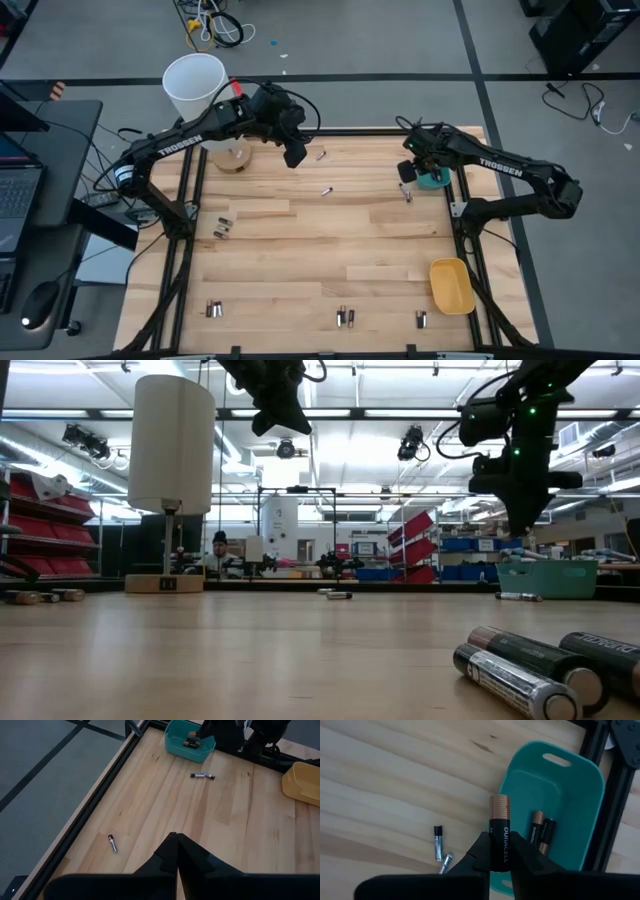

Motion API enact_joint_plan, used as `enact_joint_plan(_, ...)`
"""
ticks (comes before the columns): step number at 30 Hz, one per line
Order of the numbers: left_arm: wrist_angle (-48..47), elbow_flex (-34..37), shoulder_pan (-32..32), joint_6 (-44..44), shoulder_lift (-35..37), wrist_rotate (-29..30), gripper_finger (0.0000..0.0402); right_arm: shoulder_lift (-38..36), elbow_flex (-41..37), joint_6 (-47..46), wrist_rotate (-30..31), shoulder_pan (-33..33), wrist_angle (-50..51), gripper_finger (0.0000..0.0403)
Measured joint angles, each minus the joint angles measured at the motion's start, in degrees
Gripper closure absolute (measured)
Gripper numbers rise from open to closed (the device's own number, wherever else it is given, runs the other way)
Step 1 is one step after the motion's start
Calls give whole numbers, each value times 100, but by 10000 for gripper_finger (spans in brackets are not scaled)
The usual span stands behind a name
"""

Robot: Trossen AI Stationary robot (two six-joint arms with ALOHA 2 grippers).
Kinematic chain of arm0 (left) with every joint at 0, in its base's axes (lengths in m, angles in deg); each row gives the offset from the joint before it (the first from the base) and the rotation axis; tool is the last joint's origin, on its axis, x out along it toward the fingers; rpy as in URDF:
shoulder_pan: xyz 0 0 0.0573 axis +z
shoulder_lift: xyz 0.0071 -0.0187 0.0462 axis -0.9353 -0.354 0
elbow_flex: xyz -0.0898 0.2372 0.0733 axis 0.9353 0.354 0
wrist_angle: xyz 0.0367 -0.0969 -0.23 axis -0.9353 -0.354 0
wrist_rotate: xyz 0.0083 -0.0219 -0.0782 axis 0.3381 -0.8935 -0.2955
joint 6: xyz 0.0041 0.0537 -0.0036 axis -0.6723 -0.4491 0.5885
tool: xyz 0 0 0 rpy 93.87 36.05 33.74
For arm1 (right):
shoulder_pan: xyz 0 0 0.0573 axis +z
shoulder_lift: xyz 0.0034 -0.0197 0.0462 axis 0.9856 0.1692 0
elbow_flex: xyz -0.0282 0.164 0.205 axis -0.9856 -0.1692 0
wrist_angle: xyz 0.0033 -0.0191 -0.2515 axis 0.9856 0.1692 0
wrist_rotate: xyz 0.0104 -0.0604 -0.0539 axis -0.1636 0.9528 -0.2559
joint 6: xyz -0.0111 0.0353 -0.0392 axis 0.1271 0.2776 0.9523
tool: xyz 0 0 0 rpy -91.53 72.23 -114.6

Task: Sort batteries
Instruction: Put the black battery into the blue bin

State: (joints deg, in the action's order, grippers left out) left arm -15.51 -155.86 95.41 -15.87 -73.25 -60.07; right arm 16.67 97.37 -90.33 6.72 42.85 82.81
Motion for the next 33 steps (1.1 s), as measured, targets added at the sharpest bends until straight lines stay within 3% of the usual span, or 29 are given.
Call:
enact_joint_plan(17,2,0,1,0,0,245,386,2,0,-167,-13,-392,691,367)
enact_joint_plan(33,-3,2,1,2,-2,245,386,4,0,-296,20,-813,726,367)
